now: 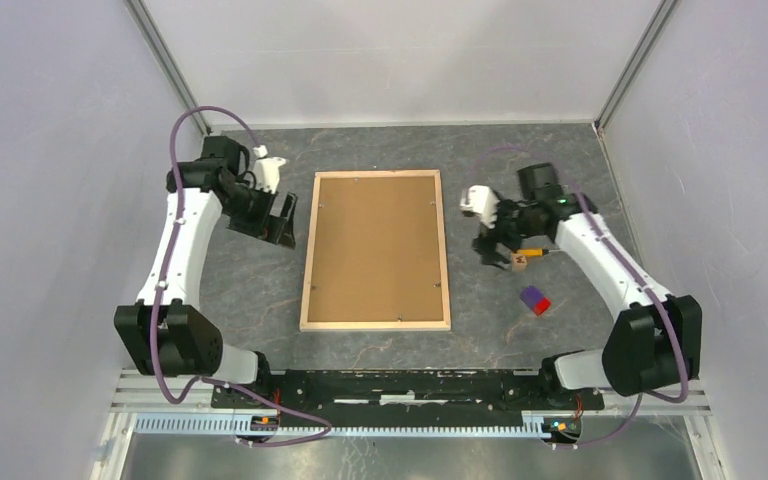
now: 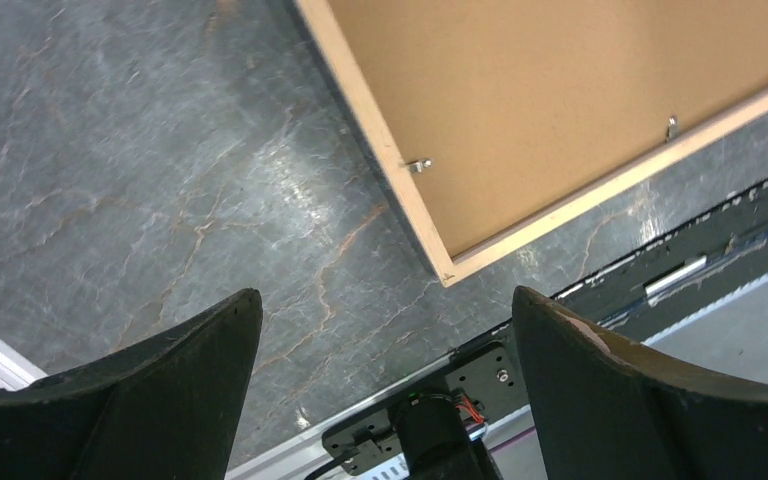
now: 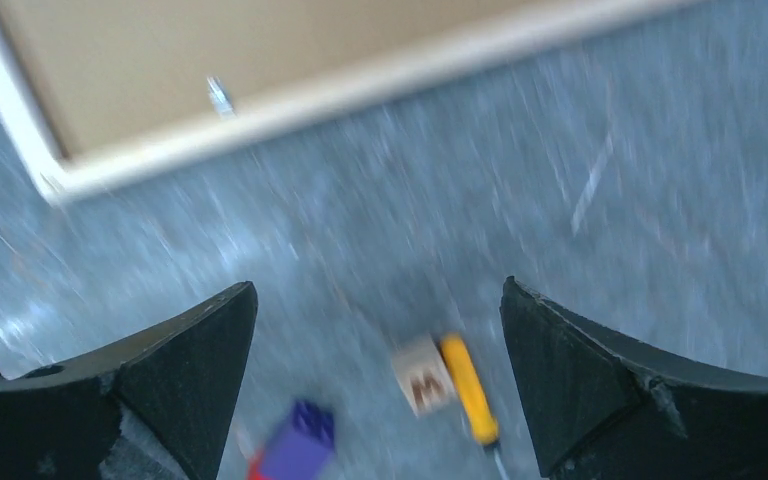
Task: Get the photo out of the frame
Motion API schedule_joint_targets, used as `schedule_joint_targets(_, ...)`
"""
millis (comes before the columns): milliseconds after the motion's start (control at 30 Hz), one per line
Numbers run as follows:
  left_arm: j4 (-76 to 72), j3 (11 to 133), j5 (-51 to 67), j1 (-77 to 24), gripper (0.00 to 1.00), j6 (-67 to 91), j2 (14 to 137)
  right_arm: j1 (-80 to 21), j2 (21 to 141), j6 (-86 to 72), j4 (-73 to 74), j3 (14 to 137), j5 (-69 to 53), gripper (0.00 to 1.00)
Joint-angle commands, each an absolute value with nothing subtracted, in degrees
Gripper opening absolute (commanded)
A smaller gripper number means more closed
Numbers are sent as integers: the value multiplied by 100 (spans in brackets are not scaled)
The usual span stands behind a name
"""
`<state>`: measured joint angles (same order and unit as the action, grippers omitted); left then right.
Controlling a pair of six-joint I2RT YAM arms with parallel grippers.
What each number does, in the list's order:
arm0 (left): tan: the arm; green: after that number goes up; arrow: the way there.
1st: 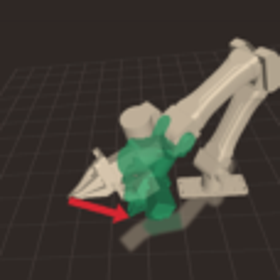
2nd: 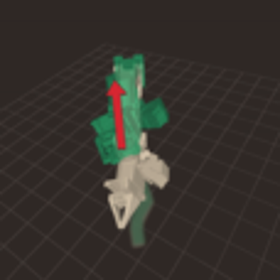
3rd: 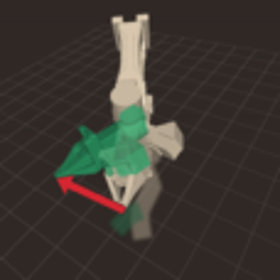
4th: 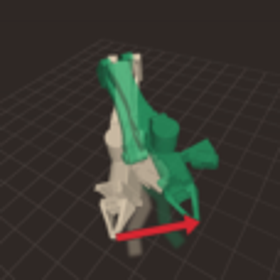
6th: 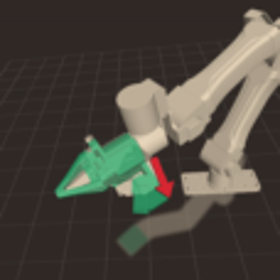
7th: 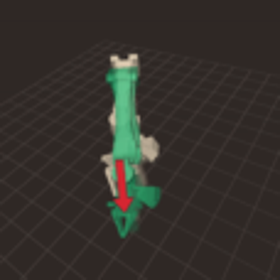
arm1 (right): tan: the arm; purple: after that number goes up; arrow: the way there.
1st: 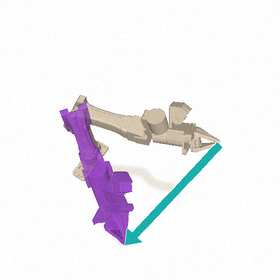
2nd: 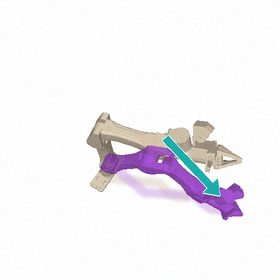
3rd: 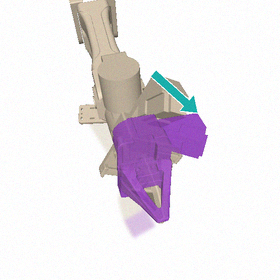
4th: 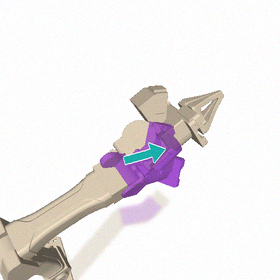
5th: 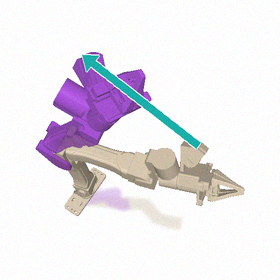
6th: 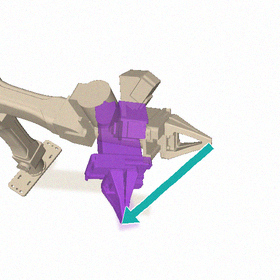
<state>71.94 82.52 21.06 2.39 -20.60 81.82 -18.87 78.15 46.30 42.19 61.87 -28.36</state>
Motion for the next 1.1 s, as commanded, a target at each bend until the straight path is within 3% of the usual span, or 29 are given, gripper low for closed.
schedule_joint_targets(0, 7290, 8307, 2092, -321, 100, -2592, 8183, -264, 8013, 6937, 5935, 6436, -3254, 97)
schedule_joint_targets(167, 7581, 8638, 2067, -676, 100, -2720, 8449, 1351, 8980, 9007, 7189, 7446, -3460, 94)
schedule_joint_targets(267, 7581, 8709, 2046, -761, 100, -2740, 8516, 1662, 9395, 9825, 7186, 7617, -3410, 94)
schedule_joint_targets(667, 7567, 8764, 2030, -780, 100, -2739, 8376, 1564, 10875, 10500, 7008, 8274, -3357, 81)
schedule_joint_targets(1067, 7400, 8671, 1862, -783, 100, -2622, 8350, 1327, 11039, 10283, 5846, 7259, -2539, 62)
